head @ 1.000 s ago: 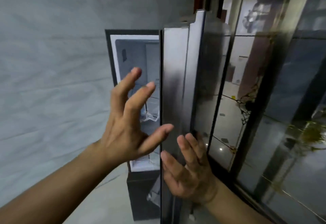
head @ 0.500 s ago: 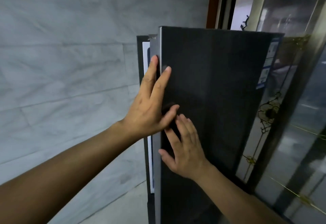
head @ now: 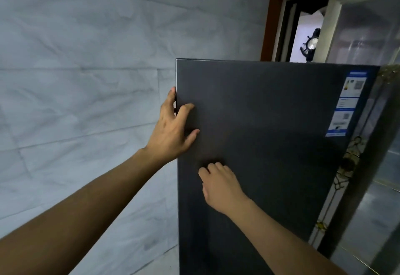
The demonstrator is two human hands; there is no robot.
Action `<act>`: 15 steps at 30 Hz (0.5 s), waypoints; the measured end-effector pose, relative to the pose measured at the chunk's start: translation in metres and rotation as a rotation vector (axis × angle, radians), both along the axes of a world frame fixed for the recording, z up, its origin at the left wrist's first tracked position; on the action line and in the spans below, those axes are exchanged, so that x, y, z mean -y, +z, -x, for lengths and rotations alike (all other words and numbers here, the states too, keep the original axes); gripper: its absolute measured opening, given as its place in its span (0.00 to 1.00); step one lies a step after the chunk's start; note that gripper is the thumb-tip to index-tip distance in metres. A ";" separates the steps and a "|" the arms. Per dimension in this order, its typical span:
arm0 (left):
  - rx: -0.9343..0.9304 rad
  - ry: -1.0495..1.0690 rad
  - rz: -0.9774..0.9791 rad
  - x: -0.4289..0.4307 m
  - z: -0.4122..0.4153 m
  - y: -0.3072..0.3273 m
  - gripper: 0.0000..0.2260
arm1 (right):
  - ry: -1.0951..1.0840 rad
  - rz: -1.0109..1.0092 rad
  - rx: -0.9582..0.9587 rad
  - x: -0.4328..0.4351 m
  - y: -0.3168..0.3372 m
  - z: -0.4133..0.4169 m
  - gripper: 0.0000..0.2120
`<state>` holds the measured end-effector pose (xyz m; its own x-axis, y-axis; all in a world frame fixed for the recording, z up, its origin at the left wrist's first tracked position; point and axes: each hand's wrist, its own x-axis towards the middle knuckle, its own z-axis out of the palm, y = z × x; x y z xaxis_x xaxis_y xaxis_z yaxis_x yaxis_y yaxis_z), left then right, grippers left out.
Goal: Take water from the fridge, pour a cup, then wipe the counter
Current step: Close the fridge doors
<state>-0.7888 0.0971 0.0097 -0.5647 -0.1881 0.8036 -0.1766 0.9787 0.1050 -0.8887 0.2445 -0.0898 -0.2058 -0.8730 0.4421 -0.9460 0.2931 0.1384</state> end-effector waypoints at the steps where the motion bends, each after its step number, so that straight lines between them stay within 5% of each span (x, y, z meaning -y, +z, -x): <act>1: 0.010 0.005 -0.014 0.005 0.002 0.002 0.29 | -0.007 -0.018 0.029 0.004 0.002 0.004 0.10; 6: -0.028 0.017 -0.065 0.008 0.010 0.007 0.30 | 0.010 -0.061 0.070 0.018 0.012 0.019 0.03; 11: -0.062 0.047 -0.049 0.003 0.008 0.003 0.28 | 0.058 -0.033 0.074 0.016 0.005 0.026 0.11; 15: -0.075 0.147 0.000 -0.022 -0.003 -0.012 0.23 | 0.113 0.043 0.221 -0.002 0.003 0.035 0.04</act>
<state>-0.7853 0.1188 -0.0018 -0.4695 -0.2639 0.8426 -0.3093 0.9430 0.1230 -0.9238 0.2461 -0.0865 -0.2036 -0.8774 0.4344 -0.9791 0.1845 -0.0862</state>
